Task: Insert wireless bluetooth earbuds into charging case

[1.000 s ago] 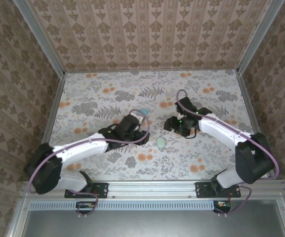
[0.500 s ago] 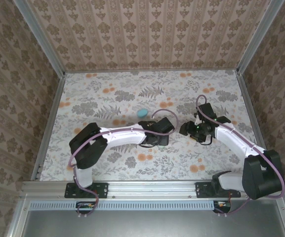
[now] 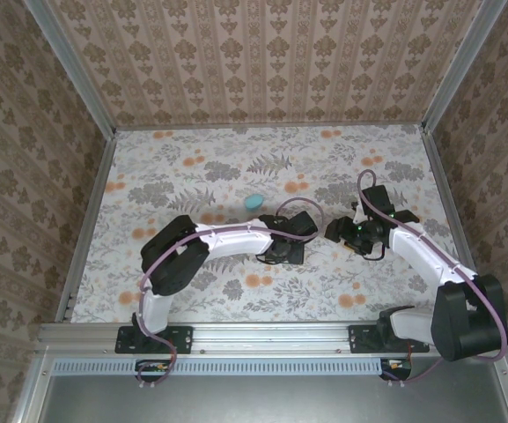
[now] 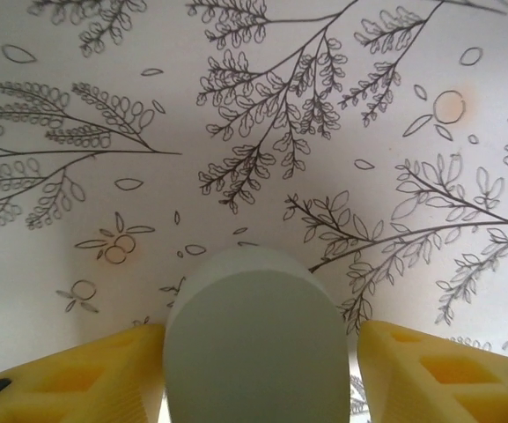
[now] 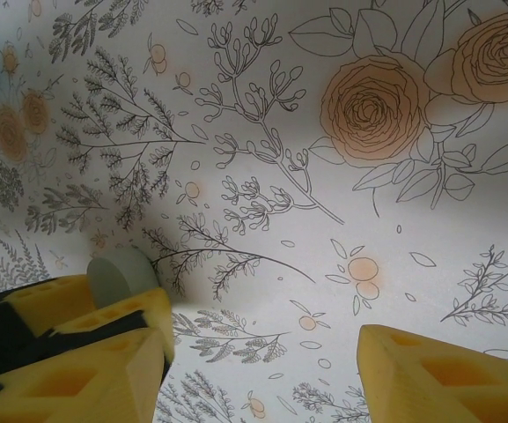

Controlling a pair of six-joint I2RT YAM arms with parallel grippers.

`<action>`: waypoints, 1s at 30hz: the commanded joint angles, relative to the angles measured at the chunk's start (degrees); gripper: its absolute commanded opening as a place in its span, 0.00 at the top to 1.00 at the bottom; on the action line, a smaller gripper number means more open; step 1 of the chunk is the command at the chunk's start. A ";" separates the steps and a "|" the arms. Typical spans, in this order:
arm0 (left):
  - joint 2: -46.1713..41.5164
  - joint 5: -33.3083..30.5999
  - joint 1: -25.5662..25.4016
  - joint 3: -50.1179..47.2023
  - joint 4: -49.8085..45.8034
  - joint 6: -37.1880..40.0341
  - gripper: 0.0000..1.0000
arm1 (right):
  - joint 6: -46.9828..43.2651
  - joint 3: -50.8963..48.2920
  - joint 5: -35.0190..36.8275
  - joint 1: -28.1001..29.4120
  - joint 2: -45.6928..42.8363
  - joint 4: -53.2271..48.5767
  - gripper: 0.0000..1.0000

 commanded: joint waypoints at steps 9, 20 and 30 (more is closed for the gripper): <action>-3.06 0.81 0.20 -4.03 0.42 9.93 0.66 | -0.04 0.28 -5.67 -1.70 -1.79 0.67 0.38; -22.91 9.04 7.78 -16.02 10.54 35.83 0.70 | 1.45 4.00 -17.37 -0.45 -1.32 4.02 0.41; -36.65 26.50 15.33 -23.78 17.56 49.08 0.73 | 5.10 9.87 -16.69 8.14 -3.69 7.27 0.39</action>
